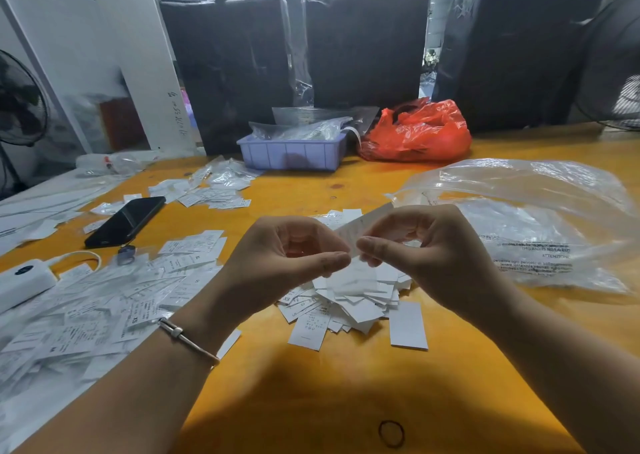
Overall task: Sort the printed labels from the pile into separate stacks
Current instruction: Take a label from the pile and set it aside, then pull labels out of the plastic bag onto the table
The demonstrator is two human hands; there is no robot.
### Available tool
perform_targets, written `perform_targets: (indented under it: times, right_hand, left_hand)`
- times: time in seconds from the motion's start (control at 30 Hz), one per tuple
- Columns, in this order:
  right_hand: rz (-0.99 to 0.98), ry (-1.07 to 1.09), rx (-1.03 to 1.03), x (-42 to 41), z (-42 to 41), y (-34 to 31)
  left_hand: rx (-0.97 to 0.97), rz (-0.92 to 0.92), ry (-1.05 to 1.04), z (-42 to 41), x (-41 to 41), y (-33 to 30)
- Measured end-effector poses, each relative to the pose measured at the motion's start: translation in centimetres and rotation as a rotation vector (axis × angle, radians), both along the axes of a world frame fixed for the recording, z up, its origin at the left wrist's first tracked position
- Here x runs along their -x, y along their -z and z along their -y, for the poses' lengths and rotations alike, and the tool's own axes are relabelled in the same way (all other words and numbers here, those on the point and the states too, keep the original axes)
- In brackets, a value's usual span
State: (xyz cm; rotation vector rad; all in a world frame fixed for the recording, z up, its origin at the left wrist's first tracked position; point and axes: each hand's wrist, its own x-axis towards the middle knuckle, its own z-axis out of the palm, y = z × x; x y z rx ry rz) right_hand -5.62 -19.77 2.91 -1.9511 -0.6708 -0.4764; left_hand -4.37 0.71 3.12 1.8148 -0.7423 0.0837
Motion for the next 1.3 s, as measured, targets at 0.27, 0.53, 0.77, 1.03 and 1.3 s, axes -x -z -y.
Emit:
perform_targets:
  times: [0.27, 0.53, 0.77, 1.03, 1.3]
  right_hand:
    - [-0.002, 0.069, -0.237, 0.0, 0.3, -0.2]
    - [0.41, 0.099, -0.073, 1.3, -0.1, -1.2]
    - [0.326, 0.087, -0.026, 0.8, 0.0, -1.2]
    - [0.264, 0.033, -0.081, 0.8, -0.1, -1.3]
    - [0.212, 0.048, -0.006, 0.4, 0.3, -1.2]
  left_hand:
    - [-0.055, 0.138, -0.06, 0.1, 0.1, 0.0]
    - [-0.099, 0.253, -0.099, 0.2, 0.3, -0.2]
    - [-0.127, 0.231, -0.082, 0.4, 0.3, 0.0]
    - [-0.168, 0.198, -0.027, 0.6, 0.5, 0.0]
    - [-0.167, 0.153, -0.023, 0.2, 0.4, -0.1]
